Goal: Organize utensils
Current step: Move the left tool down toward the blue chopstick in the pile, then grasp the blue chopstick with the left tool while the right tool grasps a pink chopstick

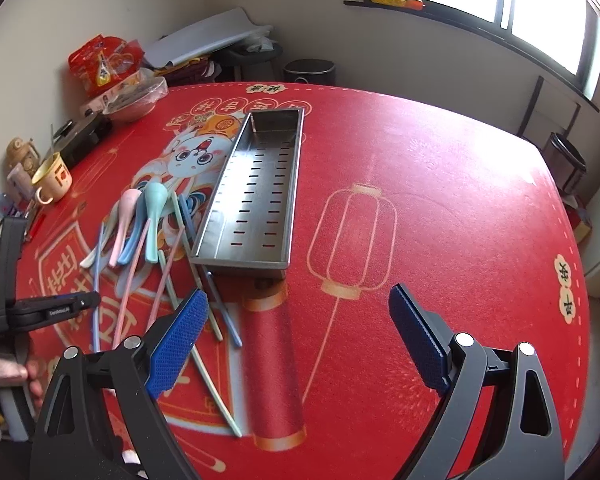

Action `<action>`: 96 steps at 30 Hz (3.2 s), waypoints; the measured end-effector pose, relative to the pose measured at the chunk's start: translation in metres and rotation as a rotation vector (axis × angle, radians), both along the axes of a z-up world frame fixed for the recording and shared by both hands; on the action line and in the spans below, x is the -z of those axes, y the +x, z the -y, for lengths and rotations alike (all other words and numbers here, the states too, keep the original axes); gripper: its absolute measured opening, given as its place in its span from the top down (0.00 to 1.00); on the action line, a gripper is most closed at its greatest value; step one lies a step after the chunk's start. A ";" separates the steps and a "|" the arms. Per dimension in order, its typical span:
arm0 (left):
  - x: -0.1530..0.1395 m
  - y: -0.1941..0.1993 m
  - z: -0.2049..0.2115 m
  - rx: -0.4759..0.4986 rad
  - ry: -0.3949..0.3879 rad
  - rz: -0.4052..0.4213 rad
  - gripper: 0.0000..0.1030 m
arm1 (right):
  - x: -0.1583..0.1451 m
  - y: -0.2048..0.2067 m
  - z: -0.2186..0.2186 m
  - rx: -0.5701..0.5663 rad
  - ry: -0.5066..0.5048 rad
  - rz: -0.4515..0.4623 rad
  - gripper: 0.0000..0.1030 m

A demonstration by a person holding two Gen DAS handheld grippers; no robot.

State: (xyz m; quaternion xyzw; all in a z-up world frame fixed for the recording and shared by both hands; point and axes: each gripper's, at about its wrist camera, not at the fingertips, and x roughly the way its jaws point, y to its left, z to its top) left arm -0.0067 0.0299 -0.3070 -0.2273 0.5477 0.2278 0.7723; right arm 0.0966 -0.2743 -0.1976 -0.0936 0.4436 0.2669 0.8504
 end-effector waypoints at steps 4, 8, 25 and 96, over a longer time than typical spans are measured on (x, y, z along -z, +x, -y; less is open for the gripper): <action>0.004 0.002 0.001 -0.002 0.007 -0.004 0.83 | 0.000 0.002 0.006 -0.004 0.024 -0.022 0.14; 0.004 0.005 0.004 0.019 0.009 0.002 0.85 | 0.001 0.003 0.006 -0.012 0.033 -0.041 0.14; 0.006 0.000 0.002 0.114 0.003 0.025 0.90 | 0.005 0.002 -0.003 0.030 0.041 -0.067 0.14; 0.008 -0.005 -0.038 0.379 -0.115 0.088 0.87 | 0.099 -0.054 -0.156 -0.296 -0.168 -0.175 0.83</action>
